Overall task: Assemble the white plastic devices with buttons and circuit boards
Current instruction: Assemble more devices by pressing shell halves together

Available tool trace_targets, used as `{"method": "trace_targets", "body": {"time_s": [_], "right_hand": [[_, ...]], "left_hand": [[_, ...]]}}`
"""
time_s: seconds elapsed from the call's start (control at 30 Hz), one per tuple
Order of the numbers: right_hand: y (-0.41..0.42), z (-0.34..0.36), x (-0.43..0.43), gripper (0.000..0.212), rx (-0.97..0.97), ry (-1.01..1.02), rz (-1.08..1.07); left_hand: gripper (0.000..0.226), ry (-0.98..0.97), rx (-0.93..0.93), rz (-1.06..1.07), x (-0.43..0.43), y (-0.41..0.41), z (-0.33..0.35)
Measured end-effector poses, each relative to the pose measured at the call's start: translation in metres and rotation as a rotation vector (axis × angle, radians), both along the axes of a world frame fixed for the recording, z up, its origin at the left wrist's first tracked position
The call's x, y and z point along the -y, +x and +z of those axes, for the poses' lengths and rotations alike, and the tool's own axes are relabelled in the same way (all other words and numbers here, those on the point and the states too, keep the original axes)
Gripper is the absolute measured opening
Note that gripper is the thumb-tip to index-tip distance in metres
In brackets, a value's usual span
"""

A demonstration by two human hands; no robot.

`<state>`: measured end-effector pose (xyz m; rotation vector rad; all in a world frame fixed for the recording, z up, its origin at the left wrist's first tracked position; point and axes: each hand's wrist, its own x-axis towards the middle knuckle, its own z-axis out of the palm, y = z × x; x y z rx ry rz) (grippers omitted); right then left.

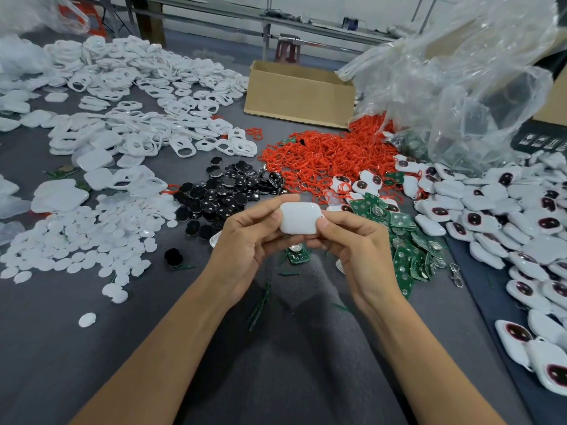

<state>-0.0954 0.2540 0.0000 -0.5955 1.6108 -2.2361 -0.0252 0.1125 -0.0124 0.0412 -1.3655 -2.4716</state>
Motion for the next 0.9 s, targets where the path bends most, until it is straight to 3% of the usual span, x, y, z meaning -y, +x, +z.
{"method": "trace_targets", "body": {"time_s": [0.1, 0.27, 0.4, 0.57, 0.9], "right_hand": [[-0.002, 0.001, -0.002, 0.013, -0.035, 0.075, 0.0], [0.0, -0.004, 0.001, 0.018, -0.118, 0.222, -0.056], [0.003, -0.01, 0.004, 0.006, -0.248, 0.322, -0.158], [0.002, -0.016, 0.006, 0.022, -0.401, 0.345, -0.196], [0.003, -0.021, 0.008, 0.023, -0.743, 0.392, -0.249]], "left_hand": [[0.025, -0.064, 0.018, 0.05, -0.002, 0.0, -0.001], [0.028, -0.267, 0.062, 0.183, -0.005, -0.002, -0.004], [0.031, -0.487, 0.103, 0.316, -0.008, -0.004, -0.006], [0.051, -0.767, 0.171, 0.387, -0.011, -0.004, -0.012], [0.064, -0.692, 0.173, 0.427, -0.013, -0.004, -0.014]]}}
